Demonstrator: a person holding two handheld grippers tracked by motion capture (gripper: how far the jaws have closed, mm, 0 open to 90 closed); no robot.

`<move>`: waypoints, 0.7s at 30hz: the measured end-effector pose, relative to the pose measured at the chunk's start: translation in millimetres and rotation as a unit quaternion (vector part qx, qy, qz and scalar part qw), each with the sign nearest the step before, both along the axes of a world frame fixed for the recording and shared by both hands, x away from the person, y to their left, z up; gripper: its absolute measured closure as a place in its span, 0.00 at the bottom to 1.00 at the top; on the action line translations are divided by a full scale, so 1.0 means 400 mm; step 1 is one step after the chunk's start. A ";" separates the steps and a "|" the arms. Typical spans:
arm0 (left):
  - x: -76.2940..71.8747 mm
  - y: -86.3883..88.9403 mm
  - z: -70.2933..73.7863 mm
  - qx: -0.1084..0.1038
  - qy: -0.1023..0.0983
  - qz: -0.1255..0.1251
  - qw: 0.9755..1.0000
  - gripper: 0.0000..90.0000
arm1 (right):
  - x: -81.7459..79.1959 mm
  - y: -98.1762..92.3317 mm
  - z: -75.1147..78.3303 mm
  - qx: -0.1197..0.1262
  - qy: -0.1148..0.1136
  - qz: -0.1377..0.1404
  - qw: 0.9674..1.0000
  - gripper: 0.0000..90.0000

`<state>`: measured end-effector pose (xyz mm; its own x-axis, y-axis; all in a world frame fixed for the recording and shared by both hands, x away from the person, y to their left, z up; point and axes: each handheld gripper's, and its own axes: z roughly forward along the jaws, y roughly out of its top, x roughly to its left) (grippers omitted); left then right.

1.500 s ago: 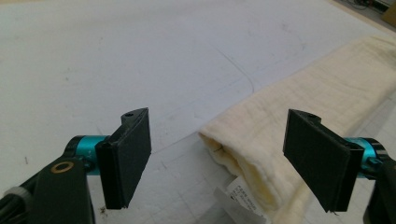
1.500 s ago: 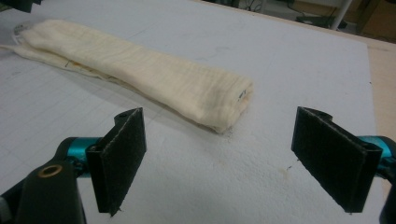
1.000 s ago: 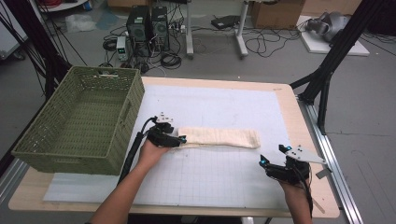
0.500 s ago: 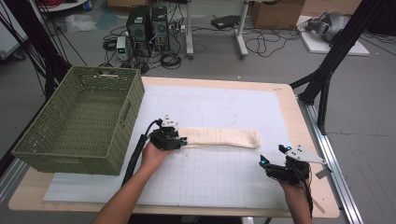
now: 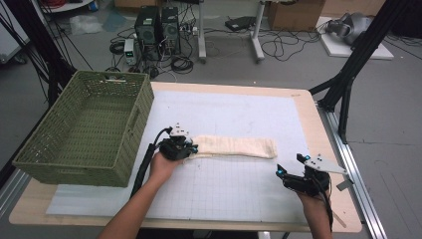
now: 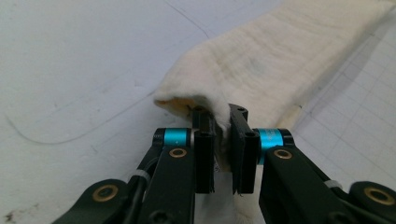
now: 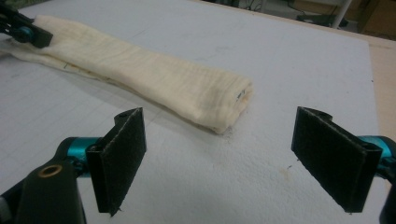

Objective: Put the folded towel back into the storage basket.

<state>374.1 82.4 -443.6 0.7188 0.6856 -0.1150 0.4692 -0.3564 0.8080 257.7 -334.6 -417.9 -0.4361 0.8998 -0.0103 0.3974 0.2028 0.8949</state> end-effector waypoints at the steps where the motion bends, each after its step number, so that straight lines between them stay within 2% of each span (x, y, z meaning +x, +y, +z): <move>1: 0.000 0.004 0.004 -0.003 -0.006 0.001 1.000 0.91 | 0.002 0.000 0.001 0.003 -0.002 0.000 1.000 0.18; 6: -0.001 0.017 0.016 -0.021 -0.021 0.000 1.000 0.91 | 0.023 0.013 0.009 0.007 -0.009 -0.008 1.000 0.17; 8: -0.003 0.018 0.019 -0.023 -0.023 -0.002 0.999 0.90 | 0.040 0.018 0.005 0.011 -0.002 -0.010 1.000 0.17; 18: -0.006 0.021 0.023 -0.027 -0.035 -0.004 0.999 0.90 | 0.144 0.047 -0.029 -0.008 0.057 -0.024 0.998 0.18; 21: -0.008 0.021 0.022 -0.022 -0.039 -0.007 0.999 0.90 | 0.168 0.057 -0.042 -0.019 0.069 -0.024 0.997 0.23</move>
<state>370.9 90.6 -434.7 0.7356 0.6715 -0.0887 0.4001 -0.3251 0.8569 325.1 -311.9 -434.9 -0.3914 0.9201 0.0122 0.5264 0.2130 0.8231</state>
